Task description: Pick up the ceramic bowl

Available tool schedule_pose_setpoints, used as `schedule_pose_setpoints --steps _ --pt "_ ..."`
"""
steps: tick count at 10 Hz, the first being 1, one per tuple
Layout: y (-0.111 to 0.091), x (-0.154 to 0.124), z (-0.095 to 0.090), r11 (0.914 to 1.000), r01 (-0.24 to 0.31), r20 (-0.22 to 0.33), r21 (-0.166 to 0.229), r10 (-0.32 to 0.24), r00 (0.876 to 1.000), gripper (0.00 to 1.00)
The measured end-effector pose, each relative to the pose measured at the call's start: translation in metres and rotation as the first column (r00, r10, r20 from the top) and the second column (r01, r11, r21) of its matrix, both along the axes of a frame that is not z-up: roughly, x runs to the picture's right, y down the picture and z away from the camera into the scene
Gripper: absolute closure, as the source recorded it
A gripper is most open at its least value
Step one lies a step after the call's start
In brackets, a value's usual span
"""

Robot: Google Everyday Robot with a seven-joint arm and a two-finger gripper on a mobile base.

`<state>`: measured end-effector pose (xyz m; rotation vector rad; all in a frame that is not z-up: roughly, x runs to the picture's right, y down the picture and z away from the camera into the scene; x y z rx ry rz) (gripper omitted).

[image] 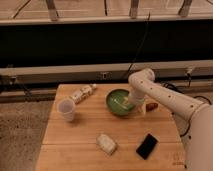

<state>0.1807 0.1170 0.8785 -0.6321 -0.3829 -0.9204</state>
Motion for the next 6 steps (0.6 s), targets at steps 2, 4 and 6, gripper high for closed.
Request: schedule_pose_setpoints --steps 2,4,6 --pt "0.006 0.002 0.006 0.9988 -0.038 0.006 -0.032 0.038 0.999 0.34" --pt "0.011 0.004 0.01 0.9965 -0.062 0.007 -0.056 0.063 0.998 0.54" --pt "0.013 0.003 0.011 0.9949 -0.072 0.009 -0.07 0.073 0.997 0.76"
